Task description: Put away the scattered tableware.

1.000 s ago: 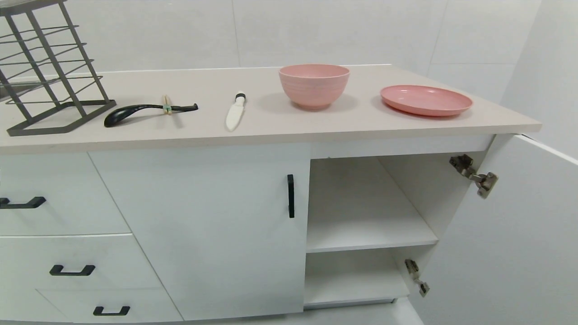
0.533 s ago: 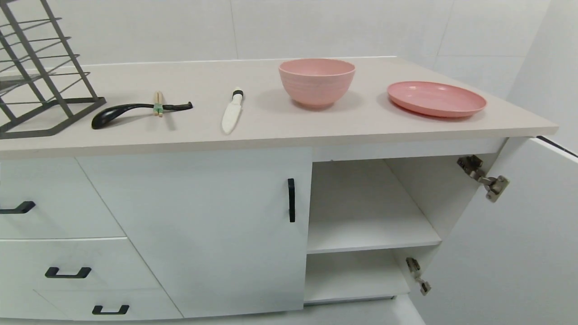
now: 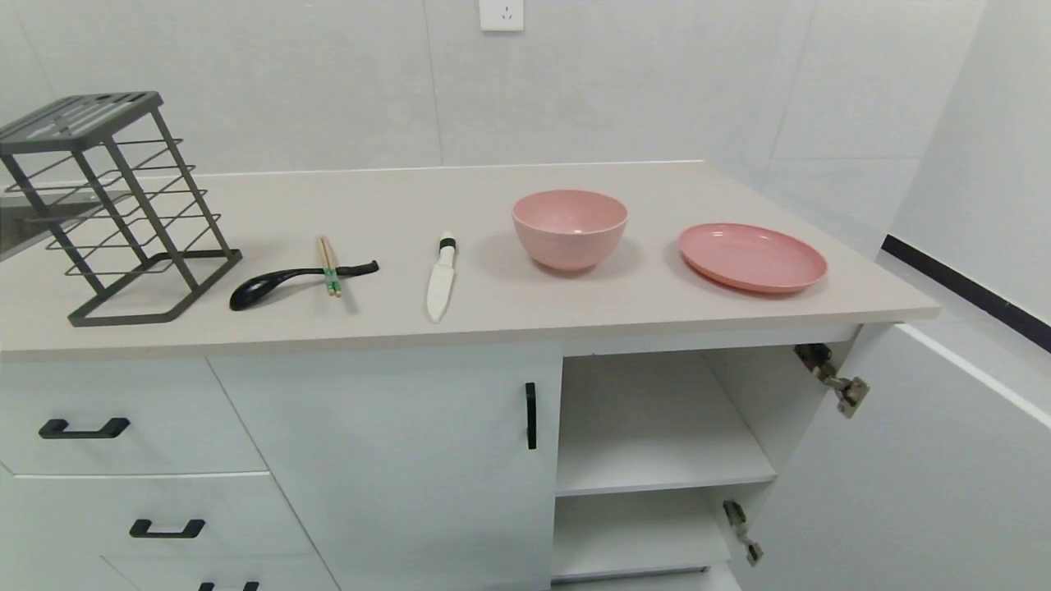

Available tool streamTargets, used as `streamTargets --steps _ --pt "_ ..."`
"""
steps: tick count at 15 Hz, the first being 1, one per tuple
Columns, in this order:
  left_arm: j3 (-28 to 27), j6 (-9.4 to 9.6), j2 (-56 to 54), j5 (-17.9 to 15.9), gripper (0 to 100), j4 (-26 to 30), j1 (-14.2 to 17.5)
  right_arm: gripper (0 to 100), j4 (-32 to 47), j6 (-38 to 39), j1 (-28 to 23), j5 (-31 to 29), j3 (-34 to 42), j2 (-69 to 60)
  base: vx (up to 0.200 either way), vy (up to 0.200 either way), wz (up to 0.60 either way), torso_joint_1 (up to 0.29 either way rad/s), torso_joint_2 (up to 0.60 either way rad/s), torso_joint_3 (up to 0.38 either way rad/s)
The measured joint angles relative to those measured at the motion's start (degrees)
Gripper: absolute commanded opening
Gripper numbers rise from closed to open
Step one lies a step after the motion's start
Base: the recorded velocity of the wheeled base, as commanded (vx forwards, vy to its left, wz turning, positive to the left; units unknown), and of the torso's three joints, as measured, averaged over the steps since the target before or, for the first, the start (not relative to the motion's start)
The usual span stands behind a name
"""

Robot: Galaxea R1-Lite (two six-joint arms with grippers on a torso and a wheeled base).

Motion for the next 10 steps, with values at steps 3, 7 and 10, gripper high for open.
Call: streamTargets --steps 3,7,10 --pt "0.0 0.0 0.0 -0.05 100 -0.02 0.0 100 -0.02 0.0 0.0 0.02 0.02 0.0 0.0 0.0 0.0 0.089 -0.48 -0.216" --pt "0.0 0.02 0.0 -0.09 100 0.05 0.0 100 0.02 0.0 0.0 0.02 0.0 0.0 0.0 0.0 0.0 0.369 -0.48 -0.235" --pt "0.0 0.0 0.0 -0.05 100 0.02 0.0 100 0.0 0.02 0.0 0.02 0.0 0.0 0.0 0.0 0.0 0.289 -0.51 -0.248"
